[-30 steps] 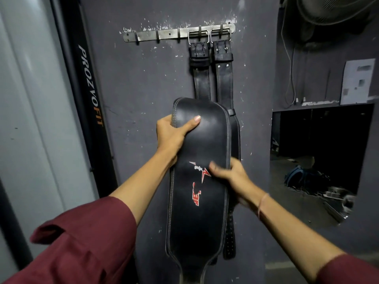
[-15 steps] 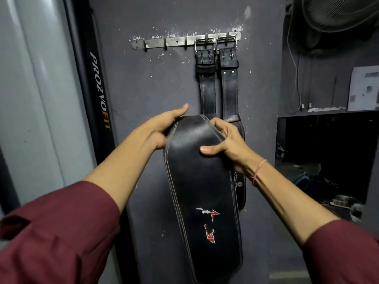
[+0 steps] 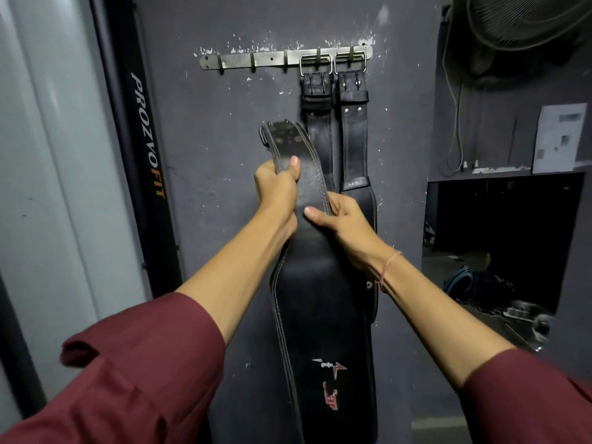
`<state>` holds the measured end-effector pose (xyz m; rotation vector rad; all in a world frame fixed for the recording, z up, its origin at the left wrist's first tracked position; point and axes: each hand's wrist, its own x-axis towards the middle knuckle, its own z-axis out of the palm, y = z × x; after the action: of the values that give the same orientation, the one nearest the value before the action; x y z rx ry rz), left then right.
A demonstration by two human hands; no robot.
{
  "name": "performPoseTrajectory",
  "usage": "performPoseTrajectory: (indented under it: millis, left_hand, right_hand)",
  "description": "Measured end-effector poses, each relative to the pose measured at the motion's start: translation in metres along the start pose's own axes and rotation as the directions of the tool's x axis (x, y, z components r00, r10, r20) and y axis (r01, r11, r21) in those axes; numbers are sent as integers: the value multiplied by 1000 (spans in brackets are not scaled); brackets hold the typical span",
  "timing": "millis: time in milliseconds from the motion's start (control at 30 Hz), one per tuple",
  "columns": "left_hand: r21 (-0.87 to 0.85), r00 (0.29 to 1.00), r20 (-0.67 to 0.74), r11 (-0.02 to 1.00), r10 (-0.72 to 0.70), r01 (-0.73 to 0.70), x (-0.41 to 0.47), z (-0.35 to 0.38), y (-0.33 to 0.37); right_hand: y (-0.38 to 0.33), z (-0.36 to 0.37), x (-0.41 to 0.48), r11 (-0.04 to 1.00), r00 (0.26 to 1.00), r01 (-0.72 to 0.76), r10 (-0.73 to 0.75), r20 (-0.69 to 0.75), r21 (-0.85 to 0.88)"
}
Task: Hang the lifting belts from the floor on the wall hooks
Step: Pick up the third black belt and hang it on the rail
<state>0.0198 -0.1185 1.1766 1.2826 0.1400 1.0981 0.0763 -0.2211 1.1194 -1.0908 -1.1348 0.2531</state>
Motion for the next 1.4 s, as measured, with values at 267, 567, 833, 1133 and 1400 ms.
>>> performPoseTrajectory:
  millis: [267, 567, 833, 1133, 1400]
  left_hand:
    - [148, 980, 137, 975, 144, -164, -16, -20, -30]
    - [281, 955, 194, 920, 225, -273, -16, -52, -41]
    - [492, 937, 216, 798, 276, -348, -40, -118, -97]
    - [280, 970, 115, 944, -216, 177, -3, -93, -45]
    - [69, 968, 190, 986, -164, 153, 56, -42, 7]
  right_hand:
    - [52, -1, -47, 969, 969, -240, 243, 47, -65]
    - [-36, 32, 69, 985, 958, -41, 87, -273, 170]
    - [-36, 73, 92, 986, 909, 132, -79, -410, 101]
    - [-17, 64, 70, 988, 936, 136, -153, -318, -76]
    - [6, 32, 46, 991, 966, 130, -132, -223, -25]
